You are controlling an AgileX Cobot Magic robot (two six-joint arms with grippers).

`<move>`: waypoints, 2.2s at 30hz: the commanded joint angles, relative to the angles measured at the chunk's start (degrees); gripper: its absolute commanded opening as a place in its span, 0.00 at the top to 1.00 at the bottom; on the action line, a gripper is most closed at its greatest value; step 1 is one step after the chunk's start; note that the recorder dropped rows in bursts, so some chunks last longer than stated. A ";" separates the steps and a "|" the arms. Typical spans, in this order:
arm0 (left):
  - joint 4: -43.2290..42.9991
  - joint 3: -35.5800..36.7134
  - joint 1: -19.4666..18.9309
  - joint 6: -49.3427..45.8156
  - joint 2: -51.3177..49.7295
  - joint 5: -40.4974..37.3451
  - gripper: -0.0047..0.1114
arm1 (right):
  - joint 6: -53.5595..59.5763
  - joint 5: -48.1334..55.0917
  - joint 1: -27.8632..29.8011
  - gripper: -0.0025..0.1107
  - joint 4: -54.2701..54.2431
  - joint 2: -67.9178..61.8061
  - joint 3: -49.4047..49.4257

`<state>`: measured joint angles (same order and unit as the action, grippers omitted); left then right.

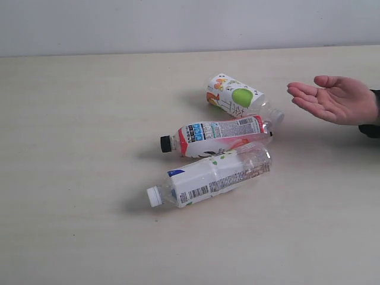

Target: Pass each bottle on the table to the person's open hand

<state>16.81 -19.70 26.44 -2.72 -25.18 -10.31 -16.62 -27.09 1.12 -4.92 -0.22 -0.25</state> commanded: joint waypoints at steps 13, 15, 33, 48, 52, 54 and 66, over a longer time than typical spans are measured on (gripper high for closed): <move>0.26 0.19 -0.16 -0.05 0.50 1.07 0.95 | -5.74 25.67 0.25 0.98 11.70 -45.81 -44.93; 0.26 0.19 -0.16 -0.05 0.50 1.07 0.95 | -4.69 37.86 0.25 0.98 12.74 -55.02 -53.69; 0.26 0.19 -0.16 -0.05 0.50 1.07 0.95 | 71.49 96.85 -17.76 0.98 -20.41 -98.15 -81.51; 0.26 0.19 -0.16 -0.05 0.50 1.07 0.95 | 74.10 96.90 -40.38 0.90 -1.41 -105.89 -81.51; 0.26 0.19 -0.16 -0.05 0.50 1.07 0.95 | 74.10 95.85 -40.38 0.86 -2.55 -105.89 -81.51; 0.26 0.19 -0.16 -0.05 0.50 1.07 0.95 | 76.03 95.85 -40.38 0.80 -3.80 -105.89 -81.51; 0.26 0.19 -0.16 -0.05 0.50 1.07 0.95 | 93.73 93.35 -40.38 0.35 -12.84 -105.94 -81.14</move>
<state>16.91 -19.70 26.44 -2.72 -25.18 -10.22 74.36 68.01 -39.09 -16.00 -106.18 -81.38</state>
